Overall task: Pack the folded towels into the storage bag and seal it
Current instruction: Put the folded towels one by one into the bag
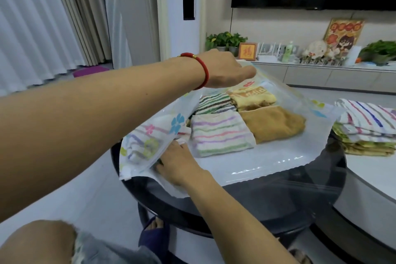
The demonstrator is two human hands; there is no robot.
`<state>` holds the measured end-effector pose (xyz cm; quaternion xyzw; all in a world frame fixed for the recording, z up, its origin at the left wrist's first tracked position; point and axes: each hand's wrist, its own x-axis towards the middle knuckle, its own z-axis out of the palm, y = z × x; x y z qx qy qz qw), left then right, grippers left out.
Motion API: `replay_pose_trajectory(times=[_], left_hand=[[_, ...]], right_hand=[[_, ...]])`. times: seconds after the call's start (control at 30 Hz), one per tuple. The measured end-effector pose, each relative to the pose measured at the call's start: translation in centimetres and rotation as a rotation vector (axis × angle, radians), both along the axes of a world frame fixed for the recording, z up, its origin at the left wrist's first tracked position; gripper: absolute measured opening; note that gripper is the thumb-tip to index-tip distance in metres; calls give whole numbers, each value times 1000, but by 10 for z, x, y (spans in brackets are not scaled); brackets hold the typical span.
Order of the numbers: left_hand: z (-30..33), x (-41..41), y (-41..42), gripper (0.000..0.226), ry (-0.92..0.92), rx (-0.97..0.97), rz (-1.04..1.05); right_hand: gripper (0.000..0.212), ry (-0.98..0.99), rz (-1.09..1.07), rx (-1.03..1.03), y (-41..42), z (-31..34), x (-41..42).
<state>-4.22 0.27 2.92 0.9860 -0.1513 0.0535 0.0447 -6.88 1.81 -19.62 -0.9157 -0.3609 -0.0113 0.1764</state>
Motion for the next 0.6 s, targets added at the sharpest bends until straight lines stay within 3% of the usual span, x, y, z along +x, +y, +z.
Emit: replay_pose_trajectory(times=[0.17,0.3,0.43,0.6], left_hand=[[-5,-1,0,72,8,-67,4],[-2,-5,2,69,12,-51,-32],[2,-11,11,62,14,-27,-40],[-4,-15,10,57,-22,17,-61]], right_hand=[[57,46,-30,-36,-7,-3,13],[60,124,-33,-222,0,-4,30],[62,123,-17,-267,4,4,43],[48,-47,42,32,-51,15,20]])
